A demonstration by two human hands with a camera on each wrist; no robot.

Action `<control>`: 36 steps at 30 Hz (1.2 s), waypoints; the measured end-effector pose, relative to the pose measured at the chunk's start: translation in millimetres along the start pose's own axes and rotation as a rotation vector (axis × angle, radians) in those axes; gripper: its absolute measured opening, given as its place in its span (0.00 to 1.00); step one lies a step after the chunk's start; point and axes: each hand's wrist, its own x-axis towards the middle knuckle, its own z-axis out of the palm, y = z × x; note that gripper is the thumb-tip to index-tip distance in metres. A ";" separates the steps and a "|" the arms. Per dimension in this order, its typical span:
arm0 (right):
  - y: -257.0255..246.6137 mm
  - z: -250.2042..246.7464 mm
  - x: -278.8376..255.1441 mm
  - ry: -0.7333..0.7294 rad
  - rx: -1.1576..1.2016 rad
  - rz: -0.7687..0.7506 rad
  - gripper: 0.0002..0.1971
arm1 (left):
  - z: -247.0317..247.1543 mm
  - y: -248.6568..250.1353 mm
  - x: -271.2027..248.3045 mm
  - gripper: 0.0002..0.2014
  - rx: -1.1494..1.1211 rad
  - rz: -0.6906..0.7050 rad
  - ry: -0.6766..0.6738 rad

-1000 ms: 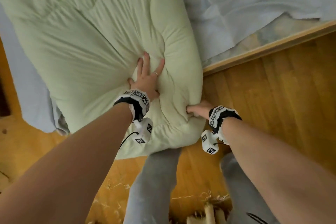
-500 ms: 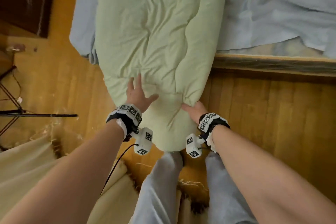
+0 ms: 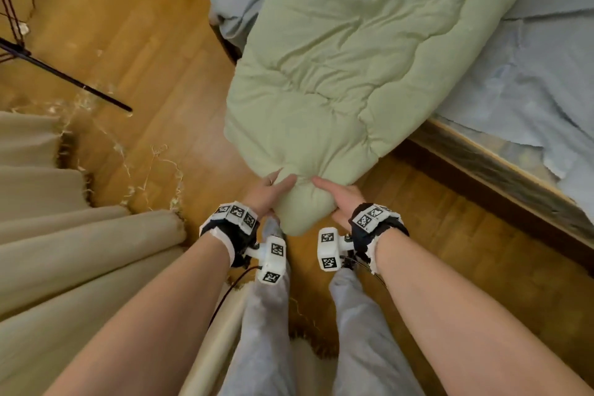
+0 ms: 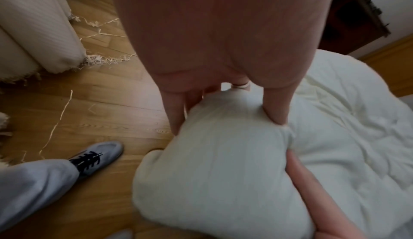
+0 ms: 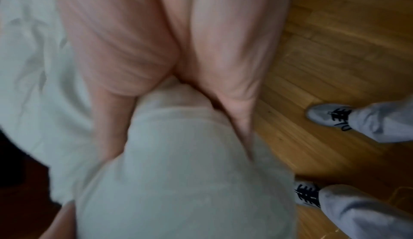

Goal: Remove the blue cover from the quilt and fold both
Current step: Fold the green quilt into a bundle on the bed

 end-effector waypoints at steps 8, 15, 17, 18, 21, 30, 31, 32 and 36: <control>-80.9 27.6 -73.0 -0.028 0.145 -0.197 0.19 | -9.1 -28.3 -64.7 0.61 -0.559 -0.336 -0.012; -188.5 9.3 -144.8 -0.065 0.282 -0.342 0.25 | 45.7 91.6 -72.0 0.21 -0.939 0.072 0.059; -212.8 2.6 -157.7 -0.039 0.258 -0.405 0.25 | 42.4 118.6 -58.9 0.27 -0.791 0.109 0.226; -222.7 -0.6 -162.5 -0.026 0.248 -0.420 0.25 | 38.8 133.8 -52.0 0.34 -0.749 0.156 0.307; -256.3 -8.7 -164.2 -0.010 0.323 -0.458 0.24 | 39.0 205.3 -75.5 0.42 -0.601 0.378 0.438; -391.3 -23.5 -164.2 0.265 0.557 -0.534 0.18 | 93.4 449.2 -69.4 0.31 0.415 0.839 0.395; -404.0 -29.7 -164.1 0.300 0.600 -0.542 0.17 | 108.0 471.5 -71.3 0.30 0.503 0.876 0.364; -415.0 -36.7 -164.2 0.317 0.638 -0.565 0.17 | 122.3 490.9 -71.5 0.30 0.575 0.908 0.331; -455.8 -73.7 -149.9 0.294 0.780 -0.623 0.17 | 185.8 558.2 -49.5 0.30 0.737 1.006 0.205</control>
